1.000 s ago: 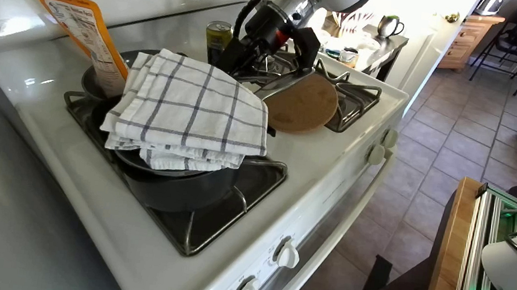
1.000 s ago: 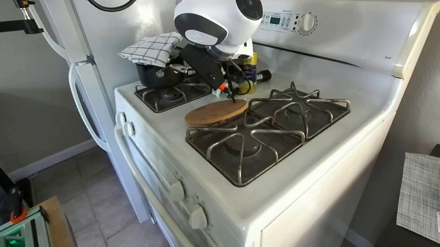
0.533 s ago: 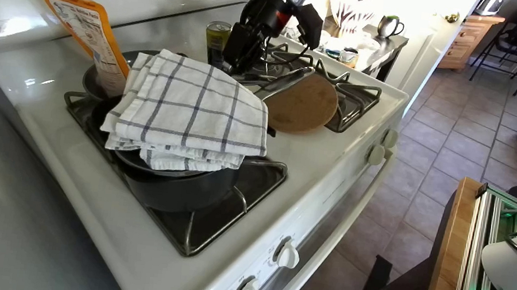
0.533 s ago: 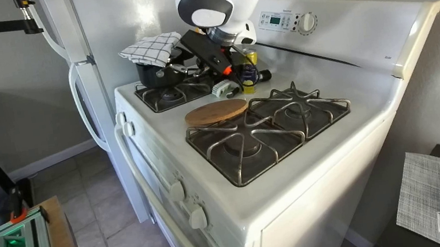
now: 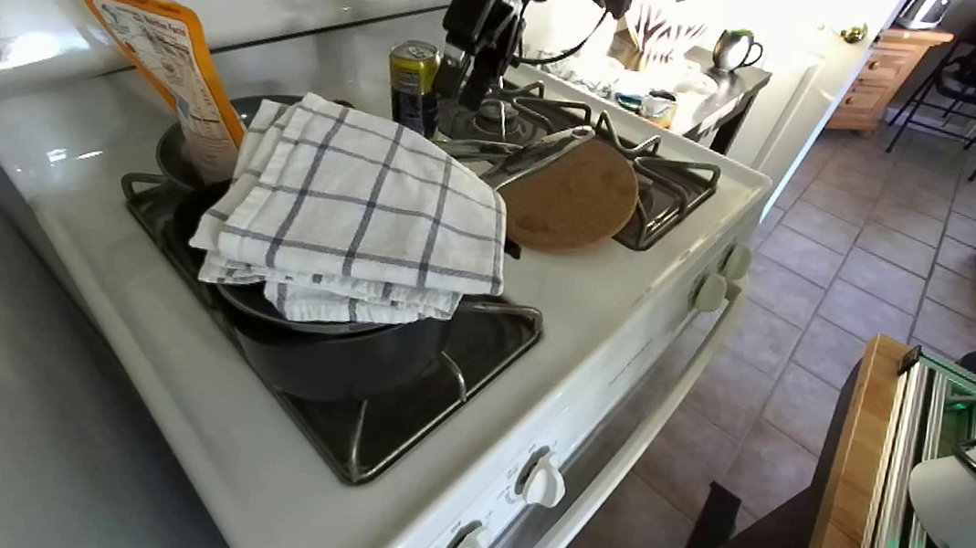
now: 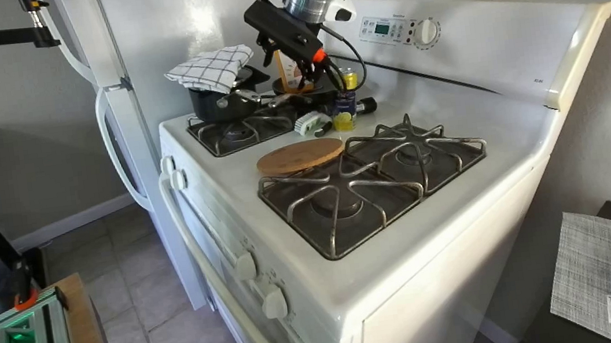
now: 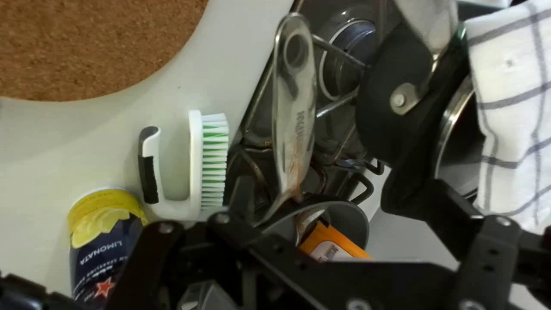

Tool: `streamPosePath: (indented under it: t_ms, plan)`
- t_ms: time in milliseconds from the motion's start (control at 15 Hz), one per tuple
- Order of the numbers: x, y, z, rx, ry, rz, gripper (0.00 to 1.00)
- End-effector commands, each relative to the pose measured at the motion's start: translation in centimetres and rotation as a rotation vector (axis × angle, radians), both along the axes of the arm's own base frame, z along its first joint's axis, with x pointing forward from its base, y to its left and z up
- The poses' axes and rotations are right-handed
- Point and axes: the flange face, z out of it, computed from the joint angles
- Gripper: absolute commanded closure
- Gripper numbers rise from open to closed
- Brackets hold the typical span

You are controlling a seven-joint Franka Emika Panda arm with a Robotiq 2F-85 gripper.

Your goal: Move the pan to the top left stove plate

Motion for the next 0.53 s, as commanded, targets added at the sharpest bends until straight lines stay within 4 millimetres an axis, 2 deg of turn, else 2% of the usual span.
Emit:
streamPosePath:
  t_ms: [0, 200, 267, 333, 467]
  plan:
    - [-3.1, -3.0, 5.7, -0.069, -0.073, 0.012, 0.00]
    - [-4.7, -6.4, 11.0, -0.057, -0.243, 0.052, 0.00]
    - [-4.8, -7.3, 12.0, -0.043, -0.278, 0.075, 0.00]
    - [-3.1, -5.9, 10.8, -0.054, -0.227, 0.037, 0.00]
    - [-4.2, -7.5, 12.9, -0.058, -0.279, 0.053, 0.00]
